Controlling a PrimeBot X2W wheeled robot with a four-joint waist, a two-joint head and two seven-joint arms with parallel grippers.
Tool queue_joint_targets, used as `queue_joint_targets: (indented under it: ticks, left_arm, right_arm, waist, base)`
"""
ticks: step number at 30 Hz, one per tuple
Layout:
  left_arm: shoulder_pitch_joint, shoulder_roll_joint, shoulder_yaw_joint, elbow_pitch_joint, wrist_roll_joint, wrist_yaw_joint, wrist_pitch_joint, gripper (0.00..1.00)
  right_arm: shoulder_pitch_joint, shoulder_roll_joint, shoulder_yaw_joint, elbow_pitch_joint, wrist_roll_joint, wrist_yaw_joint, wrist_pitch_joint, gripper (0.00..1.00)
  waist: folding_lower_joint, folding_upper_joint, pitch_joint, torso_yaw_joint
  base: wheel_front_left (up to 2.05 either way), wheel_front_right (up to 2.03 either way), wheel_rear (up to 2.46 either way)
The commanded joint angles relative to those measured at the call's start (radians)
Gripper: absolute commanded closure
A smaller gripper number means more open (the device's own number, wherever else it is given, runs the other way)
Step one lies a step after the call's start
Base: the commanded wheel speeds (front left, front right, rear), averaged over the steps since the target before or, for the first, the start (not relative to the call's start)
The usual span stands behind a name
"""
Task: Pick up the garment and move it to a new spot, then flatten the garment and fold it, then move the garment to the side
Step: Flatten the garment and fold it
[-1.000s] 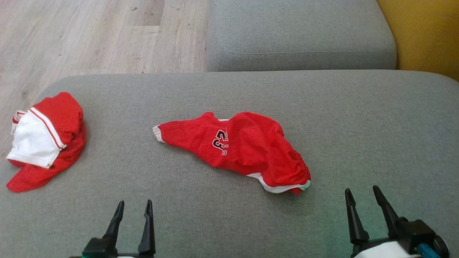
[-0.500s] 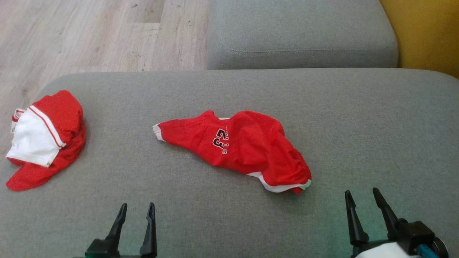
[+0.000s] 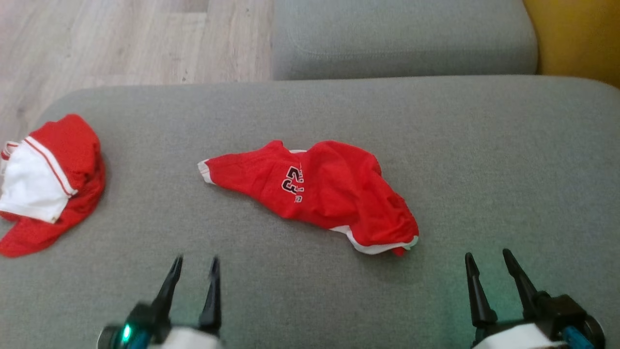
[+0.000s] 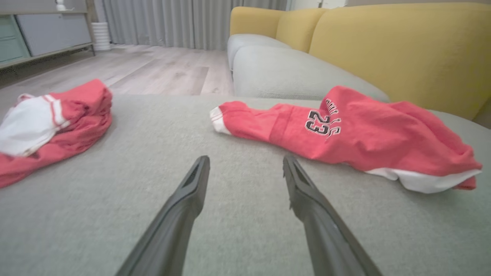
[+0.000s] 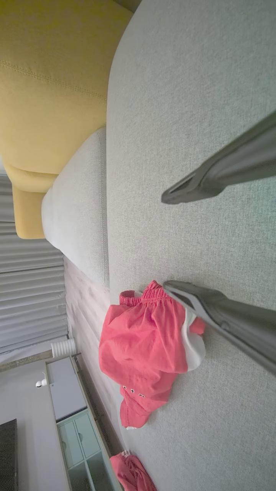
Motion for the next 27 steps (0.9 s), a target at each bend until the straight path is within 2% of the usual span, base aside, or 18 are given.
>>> queue_joint_targets:
  ticks: [1,8,13,19,26,27]
  left_arm:
    - [-0.105,-0.003,0.022,-0.021,0.011,-0.010,0.007,0.00]
    - [-0.322,-0.043,-0.027,0.088,0.026,-0.074,0.078,0.00]
    - [-0.459,-0.055,-0.018,0.249,0.003,-0.116,0.118,0.00]
    - [-0.541,-0.042,0.008,0.375,-0.015,-0.135,0.105,0.00]
    - [-0.585,-0.048,0.005,0.456,-0.025,-0.159,0.098,0.00]
    - [-0.589,-0.051,0.001,0.466,-0.027,-0.165,0.100,0.15]
  right_arm:
    - [-0.066,-0.007,0.031,-0.043,-0.009,0.008,-0.011,0.00]
    - [-0.132,-0.007,0.062,-0.064,-0.025,0.008,0.000,0.00]
    - [-0.173,-0.007,0.078,-0.066,-0.028,0.008,0.000,0.00]
    - [-0.189,-0.007,0.074,-0.058,-0.027,0.008,-0.005,0.00]
    - [-0.198,-0.007,0.073,-0.051,-0.023,0.008,-0.011,0.00]
    - [-0.198,-0.007,0.073,-0.050,-0.022,0.008,-0.012,0.00]
  waist:
    - [0.0000,0.0000,0.027,-0.012]
    - [0.0000,0.0000,0.126,-0.067]
    - [0.0000,0.0000,0.194,-0.125]
    - [0.0000,0.0000,0.234,-0.158]
    - [0.0000,0.0000,0.246,-0.166]
    - [0.0000,0.0000,0.246,-0.166]
  base:
    - [0.00,0.00,0.00]
    - [0.00,0.00,0.00]
    - [0.00,0.00,0.00]
    - [0.00,0.00,0.00]
    - [0.00,0.00,0.00]
    - [0.00,0.00,0.00]
